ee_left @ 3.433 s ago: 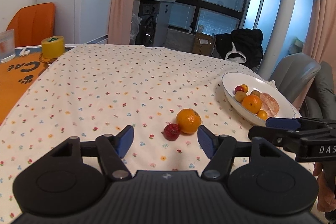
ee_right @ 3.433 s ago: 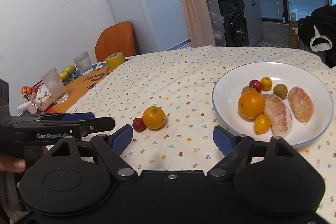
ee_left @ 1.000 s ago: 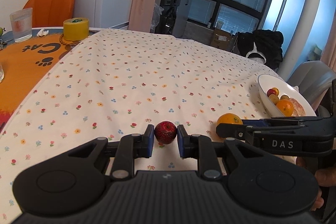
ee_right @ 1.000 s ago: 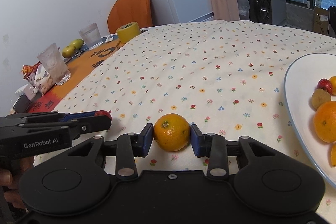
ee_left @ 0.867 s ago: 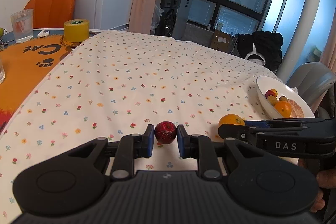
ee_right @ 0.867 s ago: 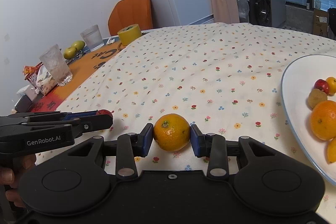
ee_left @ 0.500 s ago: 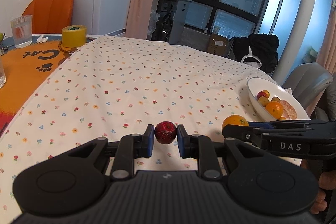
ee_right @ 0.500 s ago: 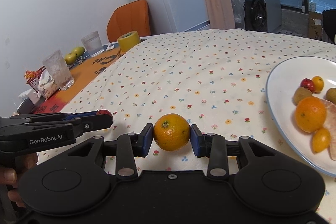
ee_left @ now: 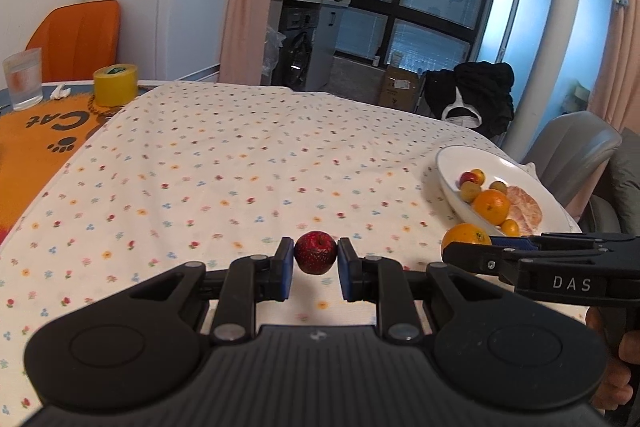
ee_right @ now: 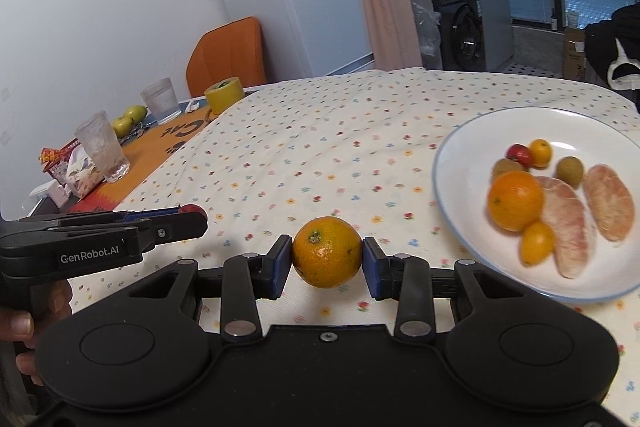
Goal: Organize fruits
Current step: 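Carry the red fruit and orange over the white plate with both tools, then open both tools to drop the red fruit and orange into the plate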
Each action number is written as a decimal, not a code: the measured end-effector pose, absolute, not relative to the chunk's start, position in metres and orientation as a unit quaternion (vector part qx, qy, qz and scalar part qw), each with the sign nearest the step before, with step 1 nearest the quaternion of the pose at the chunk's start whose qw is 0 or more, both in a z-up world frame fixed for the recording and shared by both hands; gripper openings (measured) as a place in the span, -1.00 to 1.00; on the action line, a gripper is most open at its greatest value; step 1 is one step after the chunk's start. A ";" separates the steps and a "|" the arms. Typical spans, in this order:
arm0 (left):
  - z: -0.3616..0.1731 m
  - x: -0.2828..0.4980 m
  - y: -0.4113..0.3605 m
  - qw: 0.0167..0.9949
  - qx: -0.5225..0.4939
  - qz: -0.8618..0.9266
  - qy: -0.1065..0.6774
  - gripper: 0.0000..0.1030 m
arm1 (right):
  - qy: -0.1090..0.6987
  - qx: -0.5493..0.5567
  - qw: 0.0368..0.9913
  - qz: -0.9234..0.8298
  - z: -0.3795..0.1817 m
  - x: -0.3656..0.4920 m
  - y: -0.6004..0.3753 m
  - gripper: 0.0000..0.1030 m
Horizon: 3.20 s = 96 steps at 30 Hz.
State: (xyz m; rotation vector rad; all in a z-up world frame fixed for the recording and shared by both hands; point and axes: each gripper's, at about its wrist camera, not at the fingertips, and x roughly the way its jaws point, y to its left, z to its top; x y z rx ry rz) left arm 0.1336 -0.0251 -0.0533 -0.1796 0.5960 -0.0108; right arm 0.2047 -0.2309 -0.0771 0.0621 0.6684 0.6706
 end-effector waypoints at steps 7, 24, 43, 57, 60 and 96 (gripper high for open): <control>-0.047 0.142 -0.051 0.954 -0.081 -0.025 0.288 -0.58 | 0.314 0.029 0.898 0.307 -0.071 0.200 -0.257 -0.30; -0.026 0.171 -0.105 0.957 -0.060 -0.073 0.275 -0.58 | 0.291 0.043 0.921 0.256 -0.055 0.208 -0.322 -0.30; -0.027 0.217 -0.141 0.951 -0.041 -0.097 0.291 -0.58 | 0.296 0.069 0.929 0.209 -0.058 0.239 -0.373 -0.30; -0.033 0.243 -0.153 0.947 -0.036 -0.104 0.302 -0.58 | 0.299 0.101 0.926 0.207 -0.059 0.258 -0.391 -0.20; -0.034 0.249 -0.156 0.946 -0.035 -0.106 0.305 -0.58 | 0.300 0.102 0.926 0.206 -0.060 0.260 -0.394 -0.20; -0.020 0.219 -0.124 0.948 -0.060 -0.072 0.304 0.61 | 0.302 0.085 0.927 0.206 -0.053 0.237 -0.370 0.19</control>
